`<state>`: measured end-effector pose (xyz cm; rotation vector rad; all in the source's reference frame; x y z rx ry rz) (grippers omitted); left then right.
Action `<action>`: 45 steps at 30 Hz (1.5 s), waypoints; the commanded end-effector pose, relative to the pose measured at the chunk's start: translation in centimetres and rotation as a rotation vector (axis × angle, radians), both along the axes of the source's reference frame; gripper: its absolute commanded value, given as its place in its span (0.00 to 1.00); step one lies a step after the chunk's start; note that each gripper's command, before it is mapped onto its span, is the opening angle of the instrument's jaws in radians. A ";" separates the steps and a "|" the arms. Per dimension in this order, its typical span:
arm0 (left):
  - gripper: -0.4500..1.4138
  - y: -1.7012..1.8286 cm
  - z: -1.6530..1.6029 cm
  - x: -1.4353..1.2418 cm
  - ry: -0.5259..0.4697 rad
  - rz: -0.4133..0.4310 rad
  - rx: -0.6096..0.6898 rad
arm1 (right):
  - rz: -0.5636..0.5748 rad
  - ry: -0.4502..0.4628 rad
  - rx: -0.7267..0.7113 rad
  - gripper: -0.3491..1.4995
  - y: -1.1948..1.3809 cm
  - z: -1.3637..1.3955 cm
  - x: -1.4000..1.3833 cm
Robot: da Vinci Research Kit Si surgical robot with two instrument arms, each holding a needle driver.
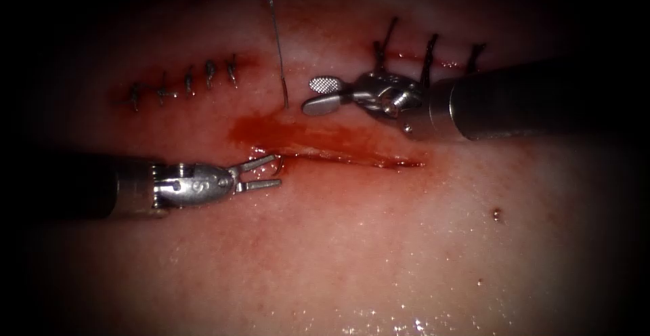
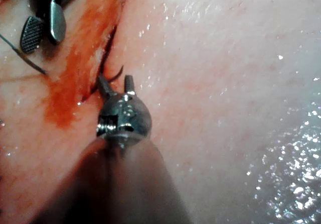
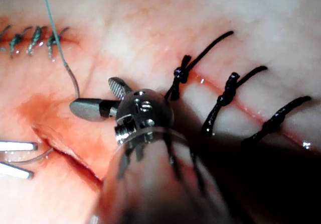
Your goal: Wound Closure
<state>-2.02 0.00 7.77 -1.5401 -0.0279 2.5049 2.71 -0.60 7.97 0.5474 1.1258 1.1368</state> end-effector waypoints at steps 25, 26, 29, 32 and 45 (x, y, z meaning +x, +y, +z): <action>0.00 0.01 0.10 -0.19 -0.101 0.064 0.203 | -0.009 0.005 -0.001 0.65 -0.09 0.07 0.06; 0.00 0.00 0.05 -0.19 -0.118 0.065 0.252 | -0.010 0.006 0.000 0.65 -0.09 0.06 0.05; 0.00 0.02 -0.11 -0.17 -0.158 0.072 0.372 | -0.018 0.011 0.001 0.65 -0.10 0.07 0.05; 0.00 0.04 -0.26 -0.14 -0.182 0.071 0.466 | -0.024 0.014 0.001 0.65 -0.11 0.08 0.06; 0.00 0.08 -0.62 -0.05 -0.237 0.086 0.801 | -0.106 -0.021 -0.025 0.45 -0.24 0.14 0.08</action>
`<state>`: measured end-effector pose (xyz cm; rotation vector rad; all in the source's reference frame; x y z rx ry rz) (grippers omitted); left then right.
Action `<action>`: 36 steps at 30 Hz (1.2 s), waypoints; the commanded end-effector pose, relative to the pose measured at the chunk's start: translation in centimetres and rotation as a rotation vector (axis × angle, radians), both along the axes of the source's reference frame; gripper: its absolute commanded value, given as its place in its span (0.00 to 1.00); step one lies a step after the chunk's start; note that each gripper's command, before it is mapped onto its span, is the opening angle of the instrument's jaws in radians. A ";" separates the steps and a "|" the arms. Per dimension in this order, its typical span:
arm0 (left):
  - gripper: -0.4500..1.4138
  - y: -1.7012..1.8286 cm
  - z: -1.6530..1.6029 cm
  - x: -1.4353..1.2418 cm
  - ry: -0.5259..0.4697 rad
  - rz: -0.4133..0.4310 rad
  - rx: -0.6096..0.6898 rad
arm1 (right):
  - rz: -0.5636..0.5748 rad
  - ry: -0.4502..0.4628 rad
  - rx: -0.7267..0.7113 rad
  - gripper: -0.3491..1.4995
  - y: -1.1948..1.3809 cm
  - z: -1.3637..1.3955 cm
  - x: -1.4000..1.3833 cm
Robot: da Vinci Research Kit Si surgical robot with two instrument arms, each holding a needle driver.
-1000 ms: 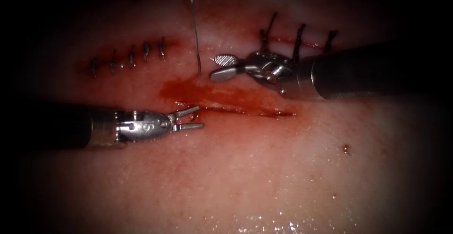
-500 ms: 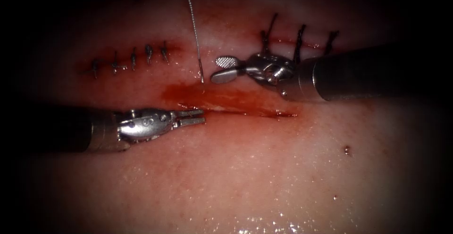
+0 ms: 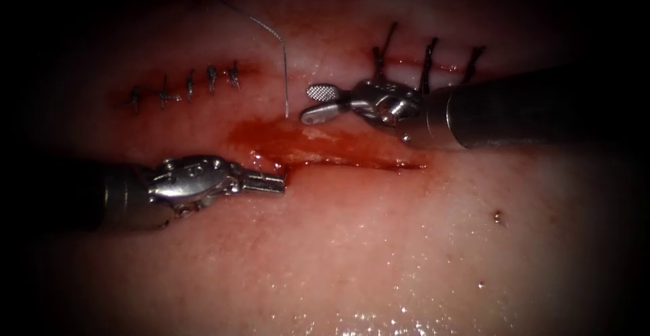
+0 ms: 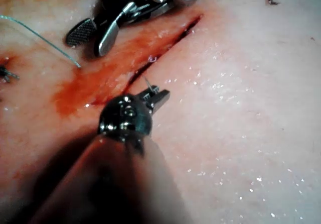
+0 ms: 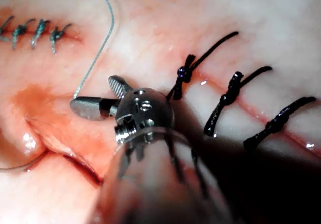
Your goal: Wound Closure
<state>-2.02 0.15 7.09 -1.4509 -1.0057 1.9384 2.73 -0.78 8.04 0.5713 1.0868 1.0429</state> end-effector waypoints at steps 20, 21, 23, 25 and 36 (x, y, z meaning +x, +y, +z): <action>0.00 -0.32 -0.50 0.12 -0.033 0.051 0.169 | -0.208 0.020 -0.042 0.54 -0.12 0.08 0.10; 0.00 -0.33 -0.53 0.12 -0.035 0.049 0.153 | -0.206 0.018 -0.042 0.55 -0.12 0.07 0.10; 0.00 -0.33 -0.58 0.12 -0.034 0.039 0.119 | -0.206 0.017 -0.048 0.56 -0.12 0.07 0.10; 0.00 -0.31 -0.65 0.13 -0.036 0.031 0.063 | -0.205 0.016 -0.051 0.56 -0.11 0.04 0.10; 0.00 0.07 -0.89 0.19 -0.009 -0.084 -0.260 | -0.196 0.000 -0.115 0.49 0.09 -0.29 -0.04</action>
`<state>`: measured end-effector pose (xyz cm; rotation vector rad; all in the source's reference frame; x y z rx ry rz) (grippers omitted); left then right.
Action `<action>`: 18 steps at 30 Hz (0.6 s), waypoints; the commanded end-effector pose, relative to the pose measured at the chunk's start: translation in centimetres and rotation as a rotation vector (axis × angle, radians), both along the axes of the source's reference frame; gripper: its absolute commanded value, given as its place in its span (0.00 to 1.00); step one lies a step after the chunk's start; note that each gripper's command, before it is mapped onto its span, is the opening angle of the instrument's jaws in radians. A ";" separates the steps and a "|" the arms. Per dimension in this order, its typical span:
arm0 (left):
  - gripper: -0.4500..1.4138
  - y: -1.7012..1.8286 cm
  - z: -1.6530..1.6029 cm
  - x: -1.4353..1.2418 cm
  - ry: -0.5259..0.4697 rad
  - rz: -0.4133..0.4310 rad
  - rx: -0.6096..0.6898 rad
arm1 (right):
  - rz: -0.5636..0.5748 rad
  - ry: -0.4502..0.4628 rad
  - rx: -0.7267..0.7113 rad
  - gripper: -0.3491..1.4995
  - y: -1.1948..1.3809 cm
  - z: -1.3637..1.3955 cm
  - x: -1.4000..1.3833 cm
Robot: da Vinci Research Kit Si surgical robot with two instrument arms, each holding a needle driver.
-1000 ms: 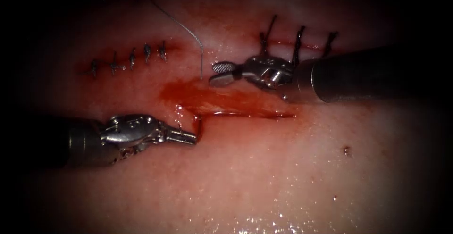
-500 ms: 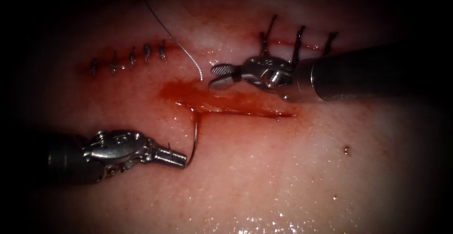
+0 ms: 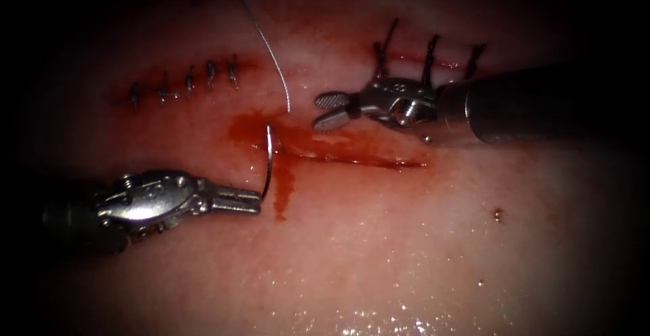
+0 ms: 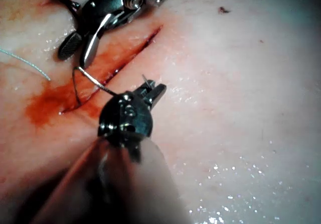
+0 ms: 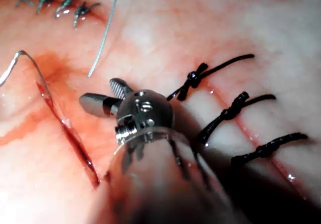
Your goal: Wound Closure
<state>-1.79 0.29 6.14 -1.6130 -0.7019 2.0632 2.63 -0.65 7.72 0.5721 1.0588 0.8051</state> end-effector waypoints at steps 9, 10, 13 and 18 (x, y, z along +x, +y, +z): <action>0.00 0.32 -0.10 -0.01 -0.029 -0.151 -0.204 | 0.025 -0.007 -0.006 0.40 -0.02 0.00 0.06; 0.00 0.36 -0.12 0.00 -0.023 -0.164 -0.229 | 0.027 -0.005 -0.006 0.39 -0.02 0.00 0.06; 0.00 0.41 -0.14 0.00 -0.008 -0.187 -0.293 | 0.075 0.017 0.051 0.36 0.02 -0.04 0.05; 0.00 0.35 -0.11 -0.05 0.027 -0.195 -0.370 | 0.214 0.021 0.201 0.73 0.12 -0.19 0.04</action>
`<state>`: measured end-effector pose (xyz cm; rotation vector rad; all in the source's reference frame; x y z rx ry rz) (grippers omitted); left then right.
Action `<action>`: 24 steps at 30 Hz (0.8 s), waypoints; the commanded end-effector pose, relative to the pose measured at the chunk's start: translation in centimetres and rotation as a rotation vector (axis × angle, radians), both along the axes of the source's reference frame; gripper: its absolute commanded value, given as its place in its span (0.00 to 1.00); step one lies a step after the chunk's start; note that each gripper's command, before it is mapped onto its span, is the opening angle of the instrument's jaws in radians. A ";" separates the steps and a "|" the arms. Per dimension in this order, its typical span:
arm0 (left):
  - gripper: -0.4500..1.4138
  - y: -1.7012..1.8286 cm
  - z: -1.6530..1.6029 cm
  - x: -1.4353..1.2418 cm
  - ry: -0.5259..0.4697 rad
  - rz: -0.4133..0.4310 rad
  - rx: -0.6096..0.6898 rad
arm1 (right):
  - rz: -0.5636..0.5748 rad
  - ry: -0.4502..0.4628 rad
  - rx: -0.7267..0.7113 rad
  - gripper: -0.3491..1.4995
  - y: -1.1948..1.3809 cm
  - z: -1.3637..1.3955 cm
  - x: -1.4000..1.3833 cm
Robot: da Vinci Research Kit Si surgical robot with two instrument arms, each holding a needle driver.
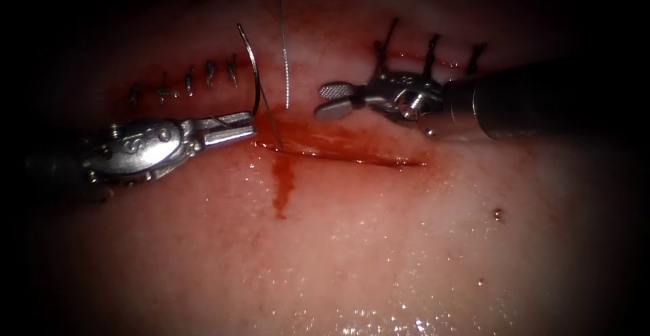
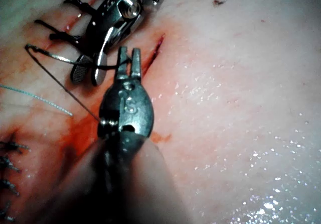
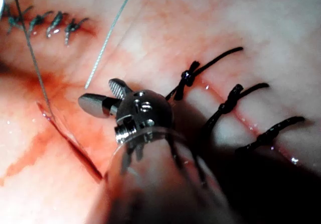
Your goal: Wound Closure
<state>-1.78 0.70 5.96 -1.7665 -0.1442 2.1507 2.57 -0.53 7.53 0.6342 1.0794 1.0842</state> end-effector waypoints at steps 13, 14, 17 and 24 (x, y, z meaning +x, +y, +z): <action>0.00 -0.27 0.42 -0.37 0.116 -0.044 -0.141 | 0.050 0.084 0.243 0.81 0.08 -0.52 0.19; 0.00 -0.29 0.46 -0.40 0.128 -0.053 -0.145 | 0.049 0.091 0.255 0.82 0.07 -0.53 0.21; 0.00 -0.36 0.58 -0.50 0.163 -0.054 -0.185 | 0.048 0.095 0.267 0.81 0.05 -0.54 0.22; 0.00 -0.46 0.86 -0.59 0.223 -0.037 -0.225 | 0.043 0.104 0.281 0.82 0.07 -0.56 0.13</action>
